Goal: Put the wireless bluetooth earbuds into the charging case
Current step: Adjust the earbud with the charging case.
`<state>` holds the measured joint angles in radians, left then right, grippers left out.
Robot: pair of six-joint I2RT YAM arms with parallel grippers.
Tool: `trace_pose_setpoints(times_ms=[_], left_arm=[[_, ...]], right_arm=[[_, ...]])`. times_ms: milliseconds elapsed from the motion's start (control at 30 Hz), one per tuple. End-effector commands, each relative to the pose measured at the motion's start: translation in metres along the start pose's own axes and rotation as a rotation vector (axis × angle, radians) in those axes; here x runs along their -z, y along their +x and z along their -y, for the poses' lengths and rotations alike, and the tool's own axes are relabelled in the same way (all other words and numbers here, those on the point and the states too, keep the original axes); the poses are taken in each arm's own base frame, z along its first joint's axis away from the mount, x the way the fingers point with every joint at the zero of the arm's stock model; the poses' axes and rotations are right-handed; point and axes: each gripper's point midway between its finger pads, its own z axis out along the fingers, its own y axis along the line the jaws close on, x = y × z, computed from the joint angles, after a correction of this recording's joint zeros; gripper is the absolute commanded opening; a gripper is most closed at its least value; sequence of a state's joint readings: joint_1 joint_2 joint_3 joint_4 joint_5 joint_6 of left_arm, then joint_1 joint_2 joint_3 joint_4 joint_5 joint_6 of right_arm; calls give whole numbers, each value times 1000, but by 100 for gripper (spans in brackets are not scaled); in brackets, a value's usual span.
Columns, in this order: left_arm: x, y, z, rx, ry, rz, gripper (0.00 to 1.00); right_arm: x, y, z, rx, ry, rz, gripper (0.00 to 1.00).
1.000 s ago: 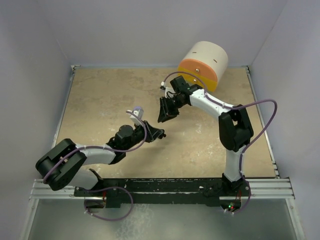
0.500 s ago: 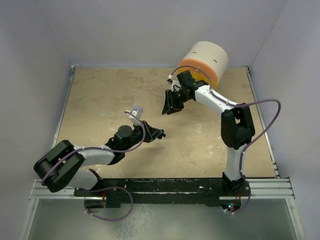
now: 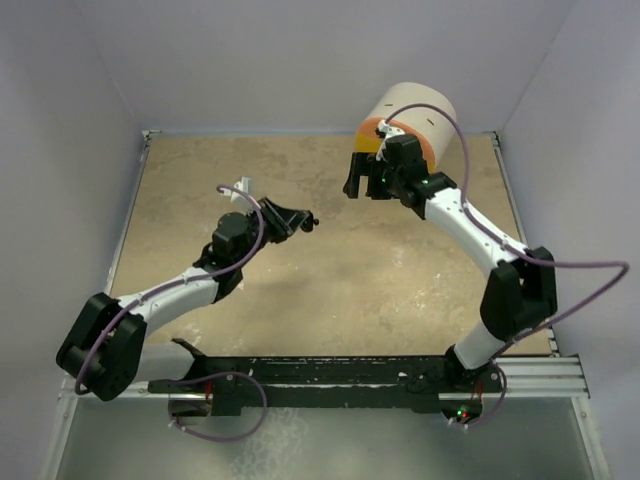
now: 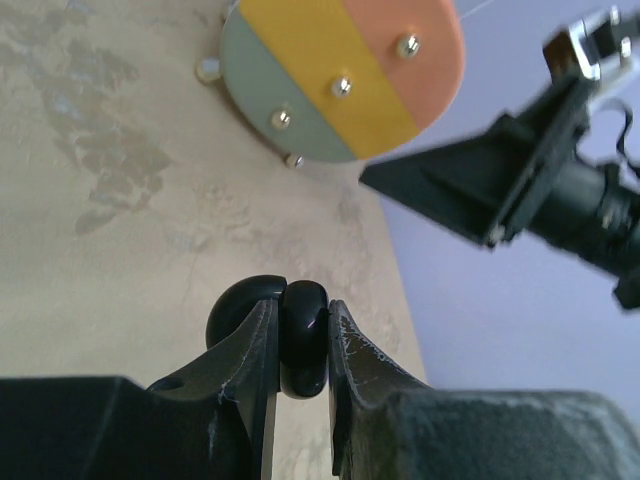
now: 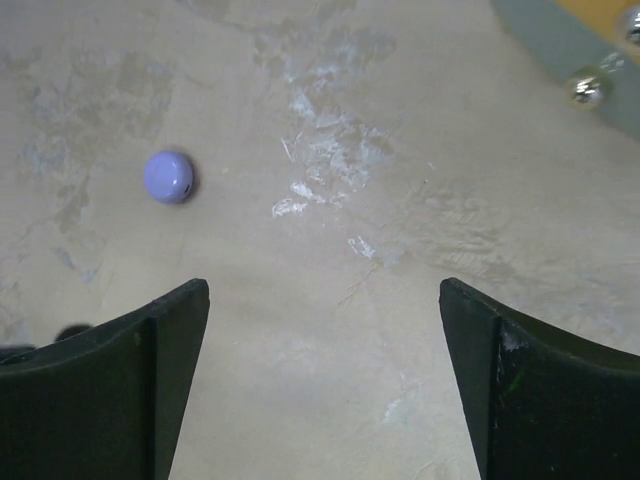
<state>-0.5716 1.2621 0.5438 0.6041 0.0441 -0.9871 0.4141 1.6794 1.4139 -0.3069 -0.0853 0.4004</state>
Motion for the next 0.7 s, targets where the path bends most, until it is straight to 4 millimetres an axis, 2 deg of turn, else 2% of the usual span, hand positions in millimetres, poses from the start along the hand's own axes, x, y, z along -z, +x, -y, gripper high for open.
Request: trace_pose_setpoints(times_ms=[0, 167, 300, 533, 667], left_arm=[[-17, -36, 44, 134, 107, 41, 0], [-32, -46, 65, 243, 203, 50, 0], [-34, -49, 71, 309, 252, 68, 0], [-31, -51, 65, 287, 213, 81, 0], [-30, -47, 60, 299, 209, 77, 0]], right_arm=[[32, -33, -5, 47, 63, 264, 100], [28, 14, -35, 119, 70, 260, 100], [22, 41, -41, 96, 84, 242, 100], [25, 56, -40, 40, 57, 251, 100], [26, 55, -41, 34, 54, 253, 100]])
